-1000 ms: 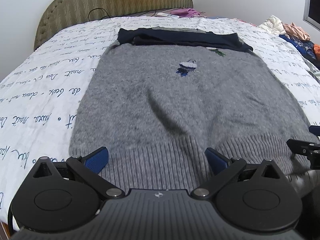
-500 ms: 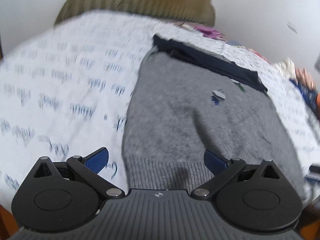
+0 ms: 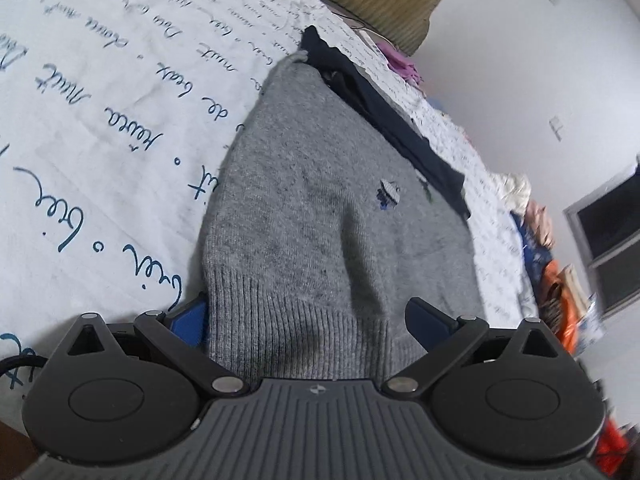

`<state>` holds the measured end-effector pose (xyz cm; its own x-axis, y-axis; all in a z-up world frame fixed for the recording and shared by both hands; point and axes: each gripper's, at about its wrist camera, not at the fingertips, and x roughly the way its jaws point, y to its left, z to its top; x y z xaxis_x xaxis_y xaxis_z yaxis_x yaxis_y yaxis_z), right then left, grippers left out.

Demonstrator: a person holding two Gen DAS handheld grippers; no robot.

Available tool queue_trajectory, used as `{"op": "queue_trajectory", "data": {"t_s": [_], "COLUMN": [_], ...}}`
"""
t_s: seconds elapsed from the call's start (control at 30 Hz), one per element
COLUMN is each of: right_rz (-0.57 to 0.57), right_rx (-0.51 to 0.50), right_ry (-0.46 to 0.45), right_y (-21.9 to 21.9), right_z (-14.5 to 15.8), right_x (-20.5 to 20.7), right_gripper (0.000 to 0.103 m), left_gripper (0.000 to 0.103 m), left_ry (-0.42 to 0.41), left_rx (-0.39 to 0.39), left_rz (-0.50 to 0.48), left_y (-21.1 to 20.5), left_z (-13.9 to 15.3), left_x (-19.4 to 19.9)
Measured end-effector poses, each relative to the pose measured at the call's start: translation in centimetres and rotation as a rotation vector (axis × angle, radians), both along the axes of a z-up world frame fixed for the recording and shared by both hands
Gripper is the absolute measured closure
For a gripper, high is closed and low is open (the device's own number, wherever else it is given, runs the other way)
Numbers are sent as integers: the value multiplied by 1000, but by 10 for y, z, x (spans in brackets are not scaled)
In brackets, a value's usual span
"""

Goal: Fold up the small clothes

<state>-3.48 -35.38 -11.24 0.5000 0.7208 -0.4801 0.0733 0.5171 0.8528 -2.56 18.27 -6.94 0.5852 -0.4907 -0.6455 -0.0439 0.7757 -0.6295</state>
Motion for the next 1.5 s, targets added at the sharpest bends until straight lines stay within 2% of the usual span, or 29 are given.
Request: {"op": "queue_trajectory", "data": {"t_s": [0.03, 0.07, 0.23, 0.4, 0.57, 0.77, 0.83, 0.9, 0.93, 1.0, 1.1, 1.33, 1.4, 1.43, 1.47, 1.5], "right_rz": [13, 20, 10, -85, -36, 87, 64, -9, -44, -76, -75, 70, 44, 21, -2, -9], "right_rx": [-3, -18, -17, -58, -34, 8, -20, -52, -65, -22, 60, 168, 175, 177, 168, 149], "right_ry": [17, 26, 21, 21, 25, 37, 32, 10, 2, 9, 16, 20, 21, 26, 39, 58], "right_y": [3, 6, 3, -19, -6, 12, 7, -5, -11, -18, -16, 3, 4, 3, 2, 2], "right_z": [-3, -5, -2, 3, -4, -5, -1, 5, 6, 0, -13, -18, -19, -21, -23, -25], "right_x": [1, 1, -2, -4, 8, 12, 12, 13, 14, 21, 26, 11, 10, 10, 10, 9], "right_gripper": [45, 46, 46, 43, 42, 44, 43, 43, 38, 32, 31, 31, 36, 53, 82, 92], "left_gripper": [3, 3, 3, 2, 2, 3, 3, 3, 3, 3, 3, 3, 3, 4, 9, 15], "left_ry": [7, 12, 21, 21, 25, 49, 50, 57, 58, 60, 54, 50, 54, 58, 64, 70], "left_rx": [-13, -25, -44, -43, -49, -135, -149, -159, -165, -160, -139, -161, -149, -139, -121, -98], "left_rz": [4, 8, 10, 10, 10, 55, 72, 75, 71, 50, 35, 14, 11, 8, 5, 1], "left_y": [2, 4, 7, 7, 7, 28, 33, 32, 30, 23, 15, 16, 14, 13, 12, 11], "left_z": [0, 0, 0, -1, 0, -2, -3, -3, -4, -6, -6, -9, -8, -7, -6, -4], "left_x": [2, 2, 1, 3, 3, 0, 0, 2, 4, 7, 7, 5, 6, 7, 8, 9]}}
